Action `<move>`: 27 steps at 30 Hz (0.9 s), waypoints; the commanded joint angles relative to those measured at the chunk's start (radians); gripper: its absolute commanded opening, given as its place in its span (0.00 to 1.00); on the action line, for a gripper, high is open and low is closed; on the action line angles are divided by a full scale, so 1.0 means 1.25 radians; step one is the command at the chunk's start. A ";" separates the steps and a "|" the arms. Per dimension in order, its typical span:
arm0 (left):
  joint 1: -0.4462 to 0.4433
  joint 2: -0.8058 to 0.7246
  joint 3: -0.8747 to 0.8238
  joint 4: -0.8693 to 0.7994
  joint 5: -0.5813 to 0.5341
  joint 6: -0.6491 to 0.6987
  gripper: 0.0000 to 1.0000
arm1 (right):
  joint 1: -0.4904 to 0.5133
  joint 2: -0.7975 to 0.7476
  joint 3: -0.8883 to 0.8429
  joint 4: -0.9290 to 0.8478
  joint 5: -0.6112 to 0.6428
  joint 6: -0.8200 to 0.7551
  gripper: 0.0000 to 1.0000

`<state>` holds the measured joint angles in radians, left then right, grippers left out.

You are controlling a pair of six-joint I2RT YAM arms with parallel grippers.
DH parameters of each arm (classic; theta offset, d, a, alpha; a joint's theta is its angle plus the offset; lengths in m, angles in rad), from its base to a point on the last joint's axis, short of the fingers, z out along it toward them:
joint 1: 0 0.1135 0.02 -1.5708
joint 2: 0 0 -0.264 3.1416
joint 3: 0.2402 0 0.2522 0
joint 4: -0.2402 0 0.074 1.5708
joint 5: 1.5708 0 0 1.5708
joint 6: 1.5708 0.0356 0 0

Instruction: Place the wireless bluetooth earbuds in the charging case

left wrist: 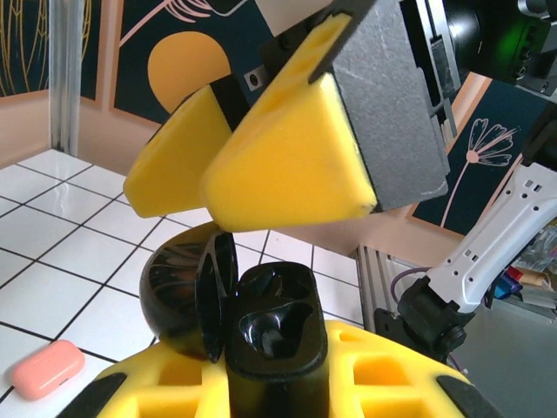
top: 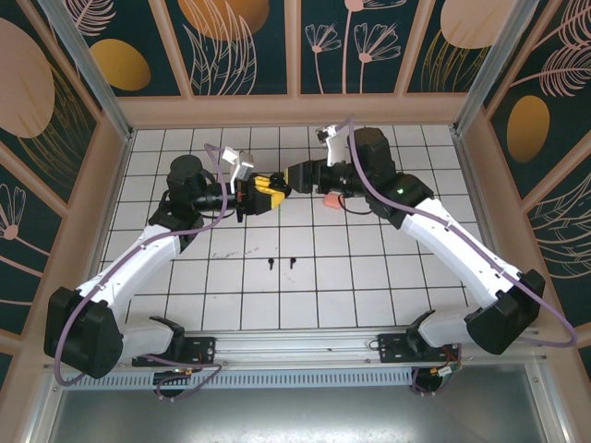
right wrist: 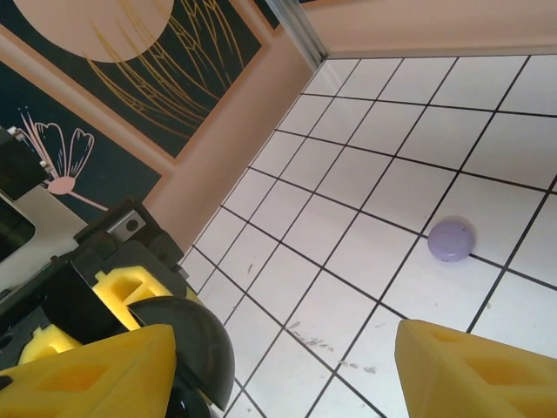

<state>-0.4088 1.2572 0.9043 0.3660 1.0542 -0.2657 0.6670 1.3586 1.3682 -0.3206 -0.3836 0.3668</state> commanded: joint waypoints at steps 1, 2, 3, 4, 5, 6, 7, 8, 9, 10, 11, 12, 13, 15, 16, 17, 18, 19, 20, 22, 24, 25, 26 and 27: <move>-0.006 -0.026 0.015 0.002 0.044 0.030 0.00 | -0.006 0.029 0.050 -0.001 0.015 0.010 0.67; -0.006 -0.028 0.014 0.002 0.044 0.031 0.00 | -0.007 0.034 0.055 -0.003 0.015 0.010 0.67; -0.006 -0.028 0.015 -0.001 0.044 0.033 0.00 | -0.006 0.036 0.057 -0.003 0.014 0.010 0.66; -0.006 -0.029 0.015 -0.003 0.045 0.035 0.00 | -0.006 0.036 0.058 -0.002 0.014 0.011 0.66; -0.006 -0.031 0.013 -0.003 0.044 0.036 0.00 | -0.006 0.035 0.058 -0.001 0.014 0.011 0.66; -0.006 -0.031 0.013 -0.003 0.043 0.036 0.00 | -0.007 0.034 0.060 -0.001 0.015 0.011 0.66; -0.006 -0.031 0.012 -0.002 0.041 0.036 0.00 | -0.009 0.030 0.060 -0.002 0.017 0.011 0.66; -0.006 -0.031 0.009 -0.002 0.040 0.037 0.00 | -0.012 0.025 0.060 0.000 0.019 0.014 0.66; -0.006 -0.031 0.008 -0.002 0.040 0.036 0.00 | -0.017 0.018 0.057 0.005 0.018 0.018 0.67; -0.006 -0.031 0.005 0.002 0.040 0.036 0.00 | -0.022 0.006 0.053 0.014 0.015 0.025 0.67; -0.006 -0.031 0.003 0.003 0.040 0.036 0.00 | -0.028 -0.003 0.048 0.019 0.013 0.032 0.68; -0.006 -0.032 -0.001 0.006 0.036 0.036 0.00 | -0.036 -0.013 0.047 0.023 0.011 0.037 0.68; -0.006 -0.032 -0.005 0.008 0.030 0.036 0.00 | -0.042 -0.022 0.044 0.025 0.011 0.042 0.68; -0.005 -0.034 -0.011 0.016 0.019 0.036 0.00 | -0.057 -0.039 0.032 0.028 0.020 0.055 0.69; -0.006 -0.036 -0.015 0.022 0.010 0.035 0.00 | -0.066 -0.047 0.023 0.028 0.026 0.062 0.69; -0.006 -0.040 -0.017 0.028 -0.001 0.033 0.00 | -0.073 -0.055 0.012 0.029 0.031 0.067 0.70; -0.006 -0.044 -0.023 0.036 -0.020 0.032 0.00 | -0.082 -0.062 -0.003 0.029 0.039 0.075 0.70; -0.006 -0.051 -0.030 0.047 -0.043 0.028 0.00 | -0.091 -0.070 -0.022 0.028 0.046 0.083 0.70; -0.005 -0.060 -0.037 0.061 -0.066 0.023 0.00 | -0.092 -0.076 -0.039 0.028 0.048 0.088 0.70; -0.004 -0.077 -0.051 0.085 -0.114 0.016 0.00 | -0.092 -0.084 -0.081 0.019 0.069 0.098 0.70; -0.004 -0.088 -0.059 0.103 -0.163 0.008 0.00 | -0.092 -0.086 -0.127 0.016 0.078 0.110 0.70; -0.003 -0.095 -0.063 0.112 -0.187 0.007 0.00 | -0.092 -0.084 -0.154 0.019 0.081 0.120 0.69; -0.003 -0.099 -0.068 0.124 -0.209 0.003 0.00 | -0.092 -0.084 -0.180 0.023 0.087 0.129 0.69; -0.003 -0.105 -0.075 0.142 -0.235 -0.005 0.00 | -0.089 -0.083 -0.209 0.029 0.095 0.138 0.68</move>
<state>-0.4118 1.1572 0.8295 0.4423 0.8761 -0.2485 0.5560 1.2491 1.1801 -0.2871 -0.3061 0.4904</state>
